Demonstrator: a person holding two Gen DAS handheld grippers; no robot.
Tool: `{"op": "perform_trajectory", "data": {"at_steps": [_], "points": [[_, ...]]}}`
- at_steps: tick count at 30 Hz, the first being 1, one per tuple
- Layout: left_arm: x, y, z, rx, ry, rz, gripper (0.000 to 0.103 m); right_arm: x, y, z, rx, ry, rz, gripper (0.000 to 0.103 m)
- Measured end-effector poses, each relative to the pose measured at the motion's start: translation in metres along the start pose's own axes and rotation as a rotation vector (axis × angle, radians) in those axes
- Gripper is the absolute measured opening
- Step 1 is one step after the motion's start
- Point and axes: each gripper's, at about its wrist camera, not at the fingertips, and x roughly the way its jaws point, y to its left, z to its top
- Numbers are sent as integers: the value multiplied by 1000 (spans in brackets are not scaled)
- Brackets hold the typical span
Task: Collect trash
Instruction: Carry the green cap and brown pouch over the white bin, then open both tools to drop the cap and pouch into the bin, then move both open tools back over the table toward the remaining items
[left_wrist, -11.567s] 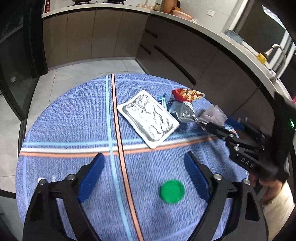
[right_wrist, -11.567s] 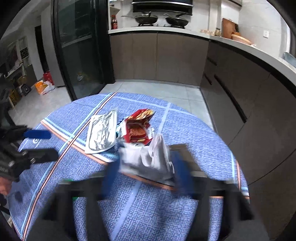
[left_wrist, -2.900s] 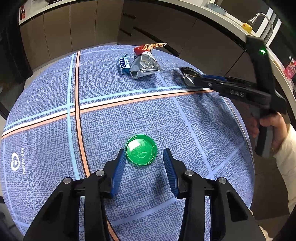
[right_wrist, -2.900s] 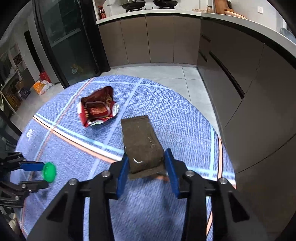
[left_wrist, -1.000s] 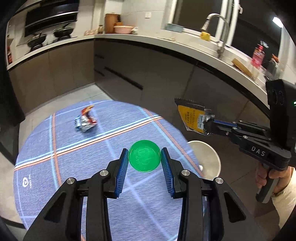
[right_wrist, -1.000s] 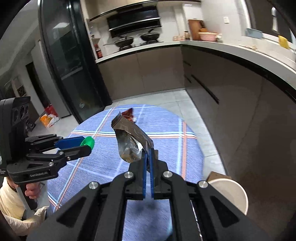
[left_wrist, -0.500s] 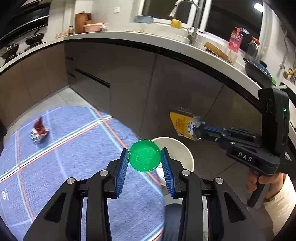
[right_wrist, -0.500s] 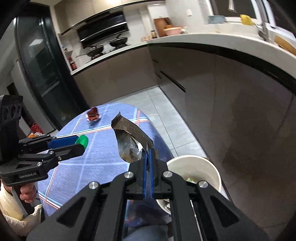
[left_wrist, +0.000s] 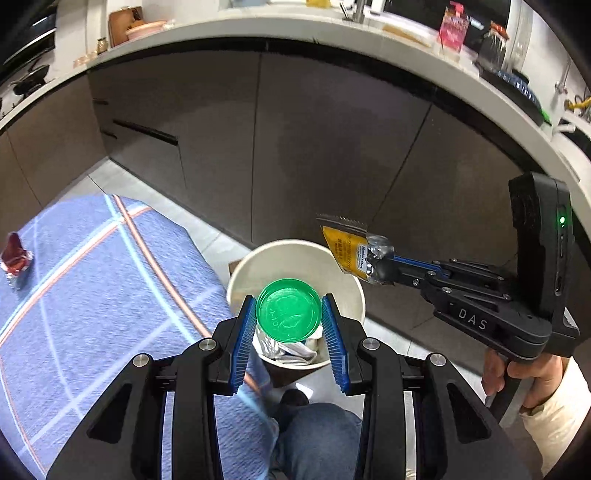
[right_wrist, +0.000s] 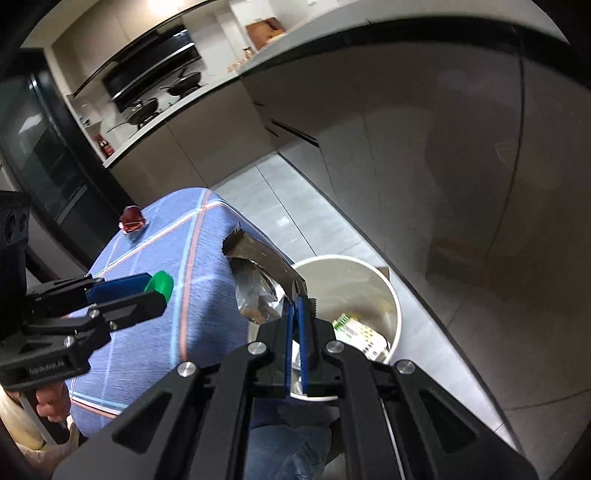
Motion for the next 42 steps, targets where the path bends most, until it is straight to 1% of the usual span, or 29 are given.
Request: {"op": "perform_trajectory", "data": {"at_steps": [9,17,20,21,22,23,24,25,26,27,28,29,30,31,33,34,36,38,40,42], "points": [[49,-15,-4,27,75,16,34,35,-36,-17,53,51,1,5],[80,-18,-7,22,102,43,35,63,-54,-22,62,90,-8,7],[85,-14,-8,10,95,47,35,69,-55,-23,46,99,-9,9],[85,-13,-8,11,85,52,37,70,-56,-23,39,99,-12,17],[85,-12,-6,14,77,55,47,71,-53,-23,22,95,-22,24],[83,-12,-6,15,64,60,53,70,-52,-23,11,89,-26,40],[80,-11,-6,11,39,70,63,69,-51,-23,-4,80,-28,48],[78,-10,-5,7,26,73,70,69,-50,-23,-17,71,-29,49],[76,-9,-4,-1,13,75,73,68,-48,-22,-27,66,-29,50],[73,-6,-3,-13,5,70,78,68,-47,-22,-35,63,-27,55],[71,-4,-2,-23,-1,70,81,68,-46,-22,-42,61,-27,58],[70,-2,-2,-32,-7,77,82,68,-46,-21,-45,59,-26,63],[68,0,-2,-40,-16,88,86,67,-45,-21,-49,56,-26,68],[67,1,-1,-46,-24,96,91,67,-44,-21,-53,54,-26,70],[62,5,-1,-61,-42,112,94,66,-42,-22,-63,49,-29,77],[60,6,-1,-65,-45,114,94,65,-42,-21,-65,47,-29,79],[57,7,-1,-74,-48,113,94,64,-40,-21,-67,45,-24,86],[53,9,-1,-82,-47,116,94,62,-39,-21,-70,39,-20,90],[47,9,-4,-94,-47,124,94,60,-36,-20,-71,34,-18,99],[44,11,-2,-107,-44,126,94,57,-34,-18,-68,29,-6,99]]}}
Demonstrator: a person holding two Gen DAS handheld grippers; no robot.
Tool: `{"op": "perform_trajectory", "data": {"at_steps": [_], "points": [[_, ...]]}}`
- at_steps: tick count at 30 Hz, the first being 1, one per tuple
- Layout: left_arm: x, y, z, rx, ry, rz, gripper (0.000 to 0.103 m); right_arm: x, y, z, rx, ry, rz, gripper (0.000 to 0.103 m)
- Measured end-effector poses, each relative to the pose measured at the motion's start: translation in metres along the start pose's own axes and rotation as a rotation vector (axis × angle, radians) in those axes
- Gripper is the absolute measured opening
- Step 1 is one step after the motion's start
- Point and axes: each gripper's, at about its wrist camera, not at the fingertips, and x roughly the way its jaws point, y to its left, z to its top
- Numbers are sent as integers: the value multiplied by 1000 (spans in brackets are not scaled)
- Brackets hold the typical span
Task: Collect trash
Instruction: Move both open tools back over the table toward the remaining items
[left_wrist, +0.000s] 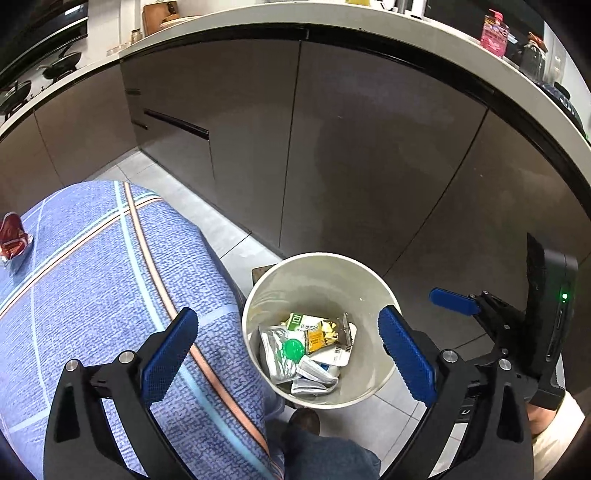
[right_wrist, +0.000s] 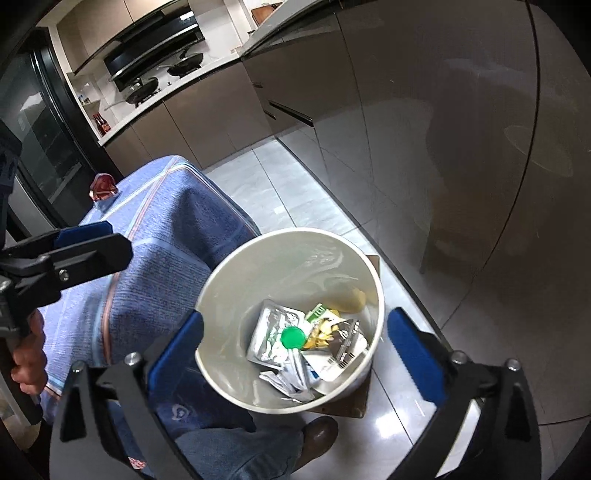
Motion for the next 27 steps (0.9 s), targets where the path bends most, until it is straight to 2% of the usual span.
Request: {"op": "perform_trajectory", "data": {"at_steps": [5,16,23,27], "points": [[-17,4,2,-13,-1,12,94,-8,7,6,-5,-11,5,100],[-73,29,8,-73,-54,50,94,-28,41,20,-59,-37,23,100],[-111,55,5,-104,-98,78,94,-41,76,31,-116,-54,41,100],[-136,88,-2,-146,-125,113,94,-48,103,38,-163,-66,65,100]]}}
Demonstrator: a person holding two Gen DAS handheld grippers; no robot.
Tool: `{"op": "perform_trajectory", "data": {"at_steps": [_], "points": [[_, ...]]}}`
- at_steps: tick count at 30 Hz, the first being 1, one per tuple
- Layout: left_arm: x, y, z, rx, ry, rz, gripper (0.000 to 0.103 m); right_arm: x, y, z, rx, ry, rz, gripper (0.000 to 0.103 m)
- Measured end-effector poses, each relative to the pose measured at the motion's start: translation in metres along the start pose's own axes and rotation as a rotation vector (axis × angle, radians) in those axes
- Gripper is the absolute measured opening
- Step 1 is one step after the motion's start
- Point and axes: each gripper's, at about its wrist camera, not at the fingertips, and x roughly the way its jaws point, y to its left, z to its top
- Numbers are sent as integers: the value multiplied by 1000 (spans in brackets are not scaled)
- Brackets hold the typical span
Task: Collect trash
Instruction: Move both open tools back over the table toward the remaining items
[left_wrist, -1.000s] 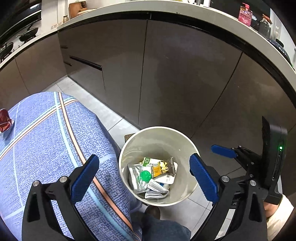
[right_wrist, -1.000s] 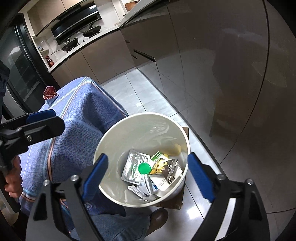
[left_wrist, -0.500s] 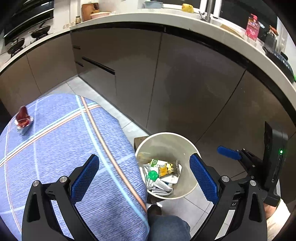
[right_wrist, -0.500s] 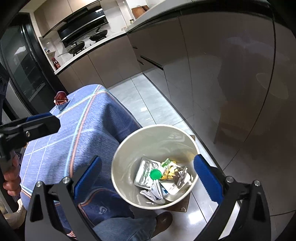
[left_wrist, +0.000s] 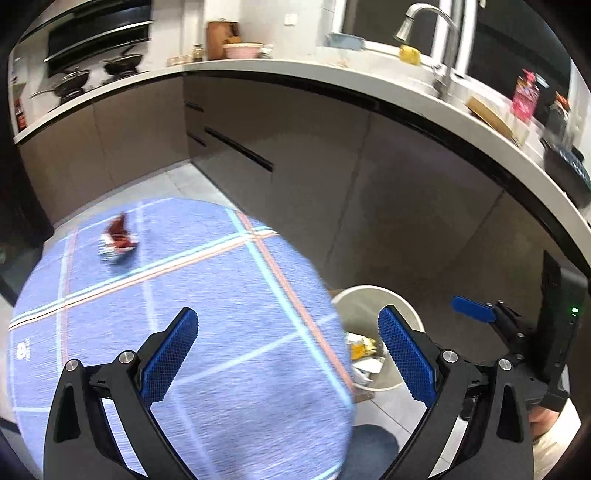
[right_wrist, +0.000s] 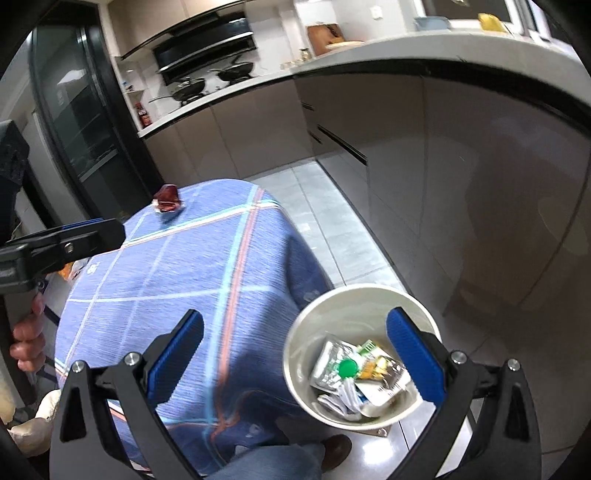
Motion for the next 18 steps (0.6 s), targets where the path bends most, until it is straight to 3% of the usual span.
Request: {"op": "perform_trajectory", "data": {"at_steps": [10,18], "points": [[-32,121,-12,-133,-7,139,94,14,89,39,-148,0,84,100],[-47,218,-26,-269,-13,187,94,75,174,67,-254,73,148,97]]}}
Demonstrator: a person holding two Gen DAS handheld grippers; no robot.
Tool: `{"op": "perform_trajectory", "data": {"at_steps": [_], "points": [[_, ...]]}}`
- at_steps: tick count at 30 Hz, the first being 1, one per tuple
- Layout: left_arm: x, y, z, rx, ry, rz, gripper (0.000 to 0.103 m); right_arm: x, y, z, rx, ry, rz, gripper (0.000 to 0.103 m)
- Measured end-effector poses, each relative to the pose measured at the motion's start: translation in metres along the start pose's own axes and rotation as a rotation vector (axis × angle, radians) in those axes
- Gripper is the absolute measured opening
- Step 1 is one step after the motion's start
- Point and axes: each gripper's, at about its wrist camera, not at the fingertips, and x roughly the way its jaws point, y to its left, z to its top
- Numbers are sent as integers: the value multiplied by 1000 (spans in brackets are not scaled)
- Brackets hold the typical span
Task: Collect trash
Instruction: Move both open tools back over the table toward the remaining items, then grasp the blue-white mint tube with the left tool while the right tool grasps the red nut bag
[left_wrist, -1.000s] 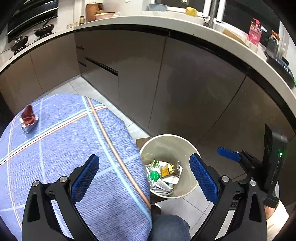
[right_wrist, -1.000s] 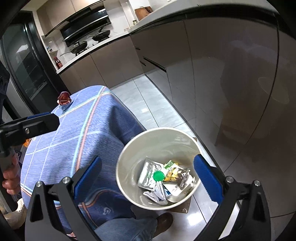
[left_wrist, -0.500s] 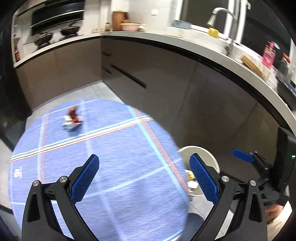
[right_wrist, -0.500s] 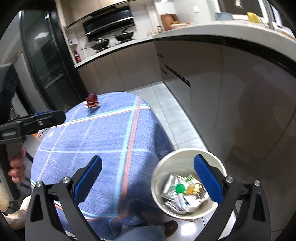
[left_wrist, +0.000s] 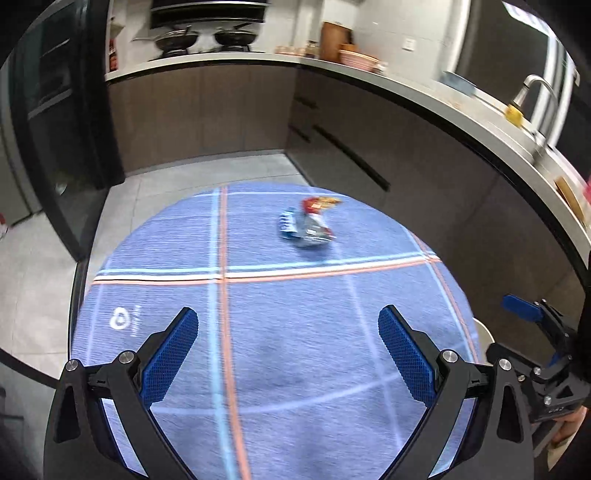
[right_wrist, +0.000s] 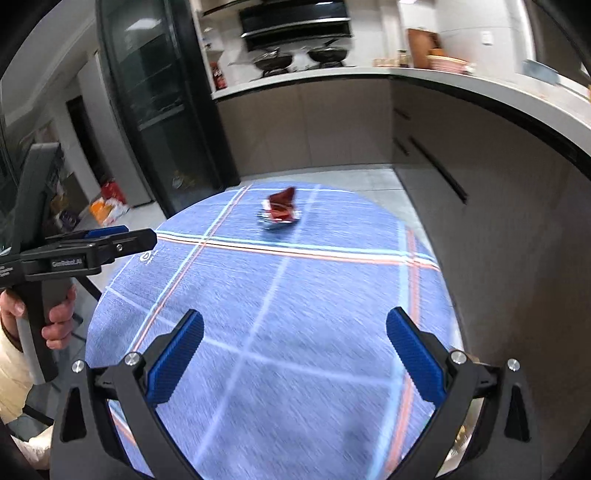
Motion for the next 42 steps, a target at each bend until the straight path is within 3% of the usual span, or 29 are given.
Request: {"op": "perform_trajectory", "data": {"at_steps": [3,10,18,26,28,30,32,39,42], "points": [[6,21,6,-12,1,6,94,30,19,21,-39,22,11,84],[27,52,19,-1,-3,-10,86,98,45,62,-95,46,35,69],[64,76,34,-21,42,-51,77,159,43,88,-100,60,31,52],[93,79,43,-16,64,-81,72,191,39,98,-105,78,5,42],[100,76,45,-10,70,-89,71,196,36,97,-100,85,-3,35],[108,73,48,-9,79,-101,71,202,30,95,-92,94,-11,20],[114,70,49,-10,83,-105,71,206,26,93,-83,98,-11,15],[138,47,65,0,89,-152,71,195,13,85,-76,83,-13,14],[153,36,73,-2,108,-186,64,187,4,81,-62,75,-10,14]]}}
